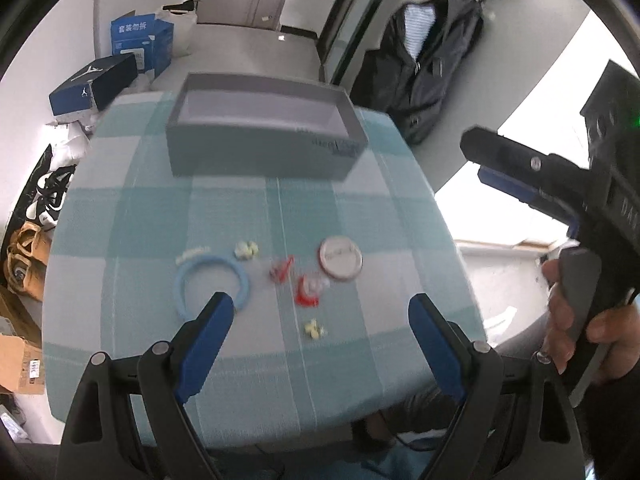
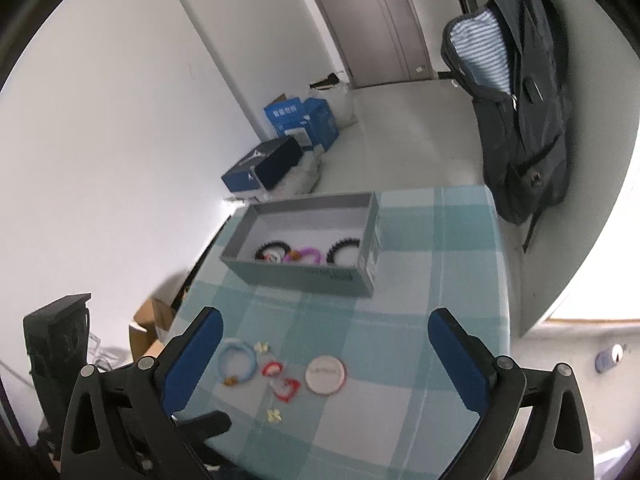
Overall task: Organize jewelry
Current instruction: 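Move both grippers back over the remaining jewelry on the table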
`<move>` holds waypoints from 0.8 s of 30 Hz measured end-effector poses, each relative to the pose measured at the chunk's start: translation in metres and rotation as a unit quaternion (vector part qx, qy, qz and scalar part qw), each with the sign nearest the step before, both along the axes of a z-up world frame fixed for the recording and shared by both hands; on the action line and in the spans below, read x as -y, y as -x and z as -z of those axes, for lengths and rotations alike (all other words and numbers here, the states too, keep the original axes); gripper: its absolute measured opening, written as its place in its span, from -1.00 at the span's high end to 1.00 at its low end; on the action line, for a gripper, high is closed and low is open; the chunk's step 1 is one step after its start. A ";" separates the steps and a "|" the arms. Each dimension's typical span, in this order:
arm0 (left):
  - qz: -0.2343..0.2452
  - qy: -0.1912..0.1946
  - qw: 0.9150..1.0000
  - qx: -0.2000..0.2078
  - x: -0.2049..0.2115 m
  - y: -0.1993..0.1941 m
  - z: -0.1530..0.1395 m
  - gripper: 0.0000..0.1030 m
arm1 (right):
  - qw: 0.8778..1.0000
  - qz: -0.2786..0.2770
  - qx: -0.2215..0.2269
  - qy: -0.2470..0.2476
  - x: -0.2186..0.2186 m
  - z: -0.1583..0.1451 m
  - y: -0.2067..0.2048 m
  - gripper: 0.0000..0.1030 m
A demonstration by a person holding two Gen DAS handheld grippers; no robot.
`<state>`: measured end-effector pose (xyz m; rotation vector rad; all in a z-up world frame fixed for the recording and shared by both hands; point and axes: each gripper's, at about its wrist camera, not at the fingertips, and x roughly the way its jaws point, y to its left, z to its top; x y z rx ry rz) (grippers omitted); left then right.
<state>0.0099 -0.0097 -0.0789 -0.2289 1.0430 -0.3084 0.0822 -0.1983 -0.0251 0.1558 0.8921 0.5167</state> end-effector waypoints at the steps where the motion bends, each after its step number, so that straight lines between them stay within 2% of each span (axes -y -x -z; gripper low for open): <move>1: 0.004 -0.004 1.000 -0.003 0.002 0.002 0.002 -0.68 | 1.000 -0.002 -0.005 0.004 0.000 0.003 0.002 -1.00; 6: 0.010 -0.016 1.000 -0.013 0.011 0.012 0.014 -0.68 | 1.000 -0.010 -0.012 0.021 -0.002 0.009 0.012 -1.00; 10: 0.009 -0.003 0.999 -0.032 0.016 0.016 0.027 -0.67 | 0.999 0.004 -0.029 0.021 0.002 0.014 0.015 -1.00; 12: 0.012 -0.009 0.999 -0.041 0.022 0.017 0.033 -0.67 | 0.999 0.016 -0.035 0.019 0.008 0.014 0.018 -1.00; 16: 0.019 -0.006 0.999 -0.039 0.025 0.021 0.035 -0.67 | 0.999 0.028 -0.044 0.005 0.018 0.011 0.021 -1.00; 21: 0.011 0.020 0.999 -0.043 0.020 0.014 0.036 -0.66 | 0.999 0.032 -0.028 0.008 0.022 0.007 0.021 -1.00; 22: 0.010 0.022 0.999 -0.046 0.020 0.011 0.037 -0.64 | 0.999 0.036 -0.038 0.004 0.023 0.009 0.018 -1.00; 24: 0.003 0.025 0.998 -0.057 0.021 0.009 0.040 -0.35 | 0.997 0.039 -0.062 -0.007 0.025 0.014 0.014 -1.00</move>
